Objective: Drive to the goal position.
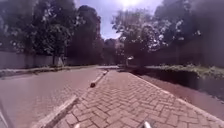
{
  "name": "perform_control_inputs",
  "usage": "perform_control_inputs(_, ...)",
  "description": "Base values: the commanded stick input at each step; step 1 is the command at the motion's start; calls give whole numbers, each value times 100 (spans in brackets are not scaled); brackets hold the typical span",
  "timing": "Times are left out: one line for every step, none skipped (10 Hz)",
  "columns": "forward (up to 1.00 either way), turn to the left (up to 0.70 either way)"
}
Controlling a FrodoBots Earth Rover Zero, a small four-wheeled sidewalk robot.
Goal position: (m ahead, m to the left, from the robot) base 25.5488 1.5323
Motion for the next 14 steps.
perform_control_inputs(70,0)
perform_control_inputs(70,0)
perform_control_inputs(70,0)
perform_control_inputs(70,0)
perform_control_inputs(70,0)
perform_control_inputs(70,0)
perform_control_inputs(70,0)
perform_control_inputs(70,0)
perform_control_inputs(70,0)
perform_control_inputs(70,0)
perform_control_inputs(70,0)
perform_control_inputs(70,0)
perform_control_inputs(70,0)
perform_control_inputs(70,0)
